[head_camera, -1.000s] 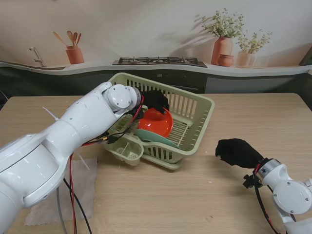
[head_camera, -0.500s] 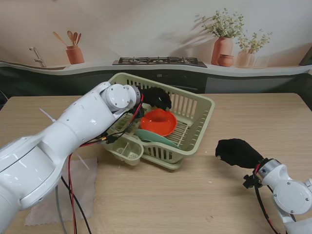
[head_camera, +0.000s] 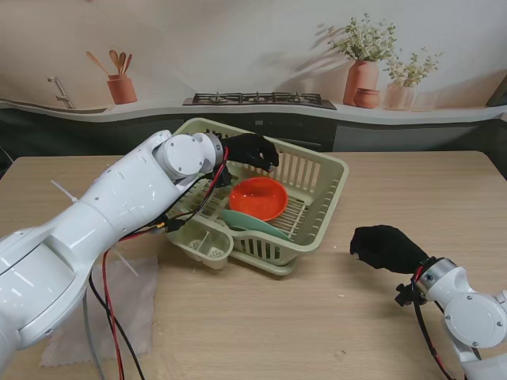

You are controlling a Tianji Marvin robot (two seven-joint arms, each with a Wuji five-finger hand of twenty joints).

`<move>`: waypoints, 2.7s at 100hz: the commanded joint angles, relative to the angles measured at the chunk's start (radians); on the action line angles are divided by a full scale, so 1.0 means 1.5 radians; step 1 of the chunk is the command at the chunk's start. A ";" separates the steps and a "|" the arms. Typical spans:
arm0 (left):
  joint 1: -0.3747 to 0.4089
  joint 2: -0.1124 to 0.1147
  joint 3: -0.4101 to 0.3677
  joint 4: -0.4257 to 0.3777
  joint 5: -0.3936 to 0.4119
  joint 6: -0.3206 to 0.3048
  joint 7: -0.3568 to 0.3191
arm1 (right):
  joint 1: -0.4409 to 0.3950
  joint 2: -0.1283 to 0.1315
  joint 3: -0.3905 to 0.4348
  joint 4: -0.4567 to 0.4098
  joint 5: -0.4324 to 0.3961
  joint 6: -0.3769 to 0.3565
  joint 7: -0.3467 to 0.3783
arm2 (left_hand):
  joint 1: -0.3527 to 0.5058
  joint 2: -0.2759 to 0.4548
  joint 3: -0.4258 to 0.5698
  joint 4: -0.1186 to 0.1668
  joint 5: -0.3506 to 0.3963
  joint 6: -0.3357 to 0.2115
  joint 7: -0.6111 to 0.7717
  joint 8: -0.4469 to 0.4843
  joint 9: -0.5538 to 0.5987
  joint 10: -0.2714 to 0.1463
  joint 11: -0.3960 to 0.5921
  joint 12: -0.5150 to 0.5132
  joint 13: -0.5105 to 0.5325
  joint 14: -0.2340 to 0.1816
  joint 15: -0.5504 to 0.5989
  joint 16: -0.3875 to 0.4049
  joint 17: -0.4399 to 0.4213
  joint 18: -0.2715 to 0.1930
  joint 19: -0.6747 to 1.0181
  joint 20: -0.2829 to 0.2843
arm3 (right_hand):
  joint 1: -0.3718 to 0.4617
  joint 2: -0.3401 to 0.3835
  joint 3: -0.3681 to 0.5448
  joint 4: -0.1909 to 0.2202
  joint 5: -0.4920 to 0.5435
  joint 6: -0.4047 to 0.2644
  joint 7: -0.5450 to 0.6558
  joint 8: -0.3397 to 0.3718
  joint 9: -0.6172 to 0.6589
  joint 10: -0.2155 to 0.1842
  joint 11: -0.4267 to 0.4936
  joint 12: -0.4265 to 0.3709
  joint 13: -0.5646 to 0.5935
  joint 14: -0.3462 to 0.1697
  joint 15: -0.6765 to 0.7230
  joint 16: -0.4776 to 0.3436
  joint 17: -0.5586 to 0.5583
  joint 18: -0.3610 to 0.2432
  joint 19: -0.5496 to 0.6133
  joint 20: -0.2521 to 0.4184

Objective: Clear dishes and wipe the table

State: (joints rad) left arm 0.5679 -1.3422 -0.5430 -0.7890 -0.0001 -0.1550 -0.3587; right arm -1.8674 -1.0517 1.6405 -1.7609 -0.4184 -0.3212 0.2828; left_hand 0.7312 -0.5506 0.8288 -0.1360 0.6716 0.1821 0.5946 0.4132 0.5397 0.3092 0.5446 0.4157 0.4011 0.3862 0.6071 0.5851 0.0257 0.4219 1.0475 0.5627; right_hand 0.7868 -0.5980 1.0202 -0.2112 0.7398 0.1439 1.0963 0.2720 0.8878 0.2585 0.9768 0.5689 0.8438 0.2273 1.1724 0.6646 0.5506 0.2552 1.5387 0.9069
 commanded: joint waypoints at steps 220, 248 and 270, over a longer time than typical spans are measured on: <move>0.450 0.220 -0.588 -0.546 0.245 -0.173 -0.075 | 0.006 -0.012 -0.020 0.074 -0.106 -0.021 -0.096 | 0.095 0.039 -0.161 0.005 0.043 -0.016 0.085 -0.012 0.103 0.008 0.076 0.025 0.103 0.067 0.125 0.085 0.098 0.069 0.123 0.100 | -0.119 -0.097 0.027 0.055 -0.067 0.004 -0.314 0.005 -0.178 -0.047 -0.254 -0.156 -0.216 -0.038 -0.457 -0.222 -0.227 -0.065 -0.342 -0.271; 0.541 0.219 -0.682 -0.577 0.293 -0.239 -0.019 | 0.003 -0.011 -0.022 0.070 -0.106 -0.009 -0.089 | 0.087 0.041 -0.156 0.004 0.043 -0.014 0.075 -0.010 0.098 0.007 0.070 0.023 0.098 0.066 0.119 0.082 0.091 0.067 0.116 0.095 | -0.123 -0.113 0.013 0.051 -0.070 0.005 -0.322 0.008 -0.184 -0.046 -0.256 -0.158 -0.228 -0.036 -0.458 -0.224 -0.236 -0.065 -0.348 -0.274; 0.610 0.212 -0.745 -0.596 0.342 -0.283 0.044 | 0.005 -0.010 -0.027 0.069 -0.106 -0.003 -0.083 | 0.083 0.045 -0.154 0.003 0.038 -0.014 0.070 -0.006 0.092 0.004 0.070 0.023 0.090 0.062 0.115 0.082 0.069 0.059 0.095 0.083 | -0.124 -0.113 0.012 0.051 -0.068 0.005 -0.325 0.011 -0.184 -0.047 -0.257 -0.159 -0.231 -0.037 -0.458 -0.224 -0.238 -0.063 -0.349 -0.273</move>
State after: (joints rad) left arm 1.4574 -1.0247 -1.6480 -1.6751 0.5082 -0.5716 -0.2947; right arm -1.8574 -1.0680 1.6035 -1.6522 -0.5737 -0.3272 0.1428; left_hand 0.8682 -0.5147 0.5961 -0.1383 0.7054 0.1812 0.7072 0.4013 0.7016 0.3296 0.6568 0.4550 0.5556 0.4835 0.7882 0.7143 0.1459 0.5159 1.2092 0.6949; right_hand 0.6264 -0.7322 1.0425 -0.1360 0.6762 0.1444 0.6173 0.2789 0.6350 0.2024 0.6041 0.3438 0.5252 0.1903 0.4895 0.3429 0.2054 0.1935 1.0347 0.5033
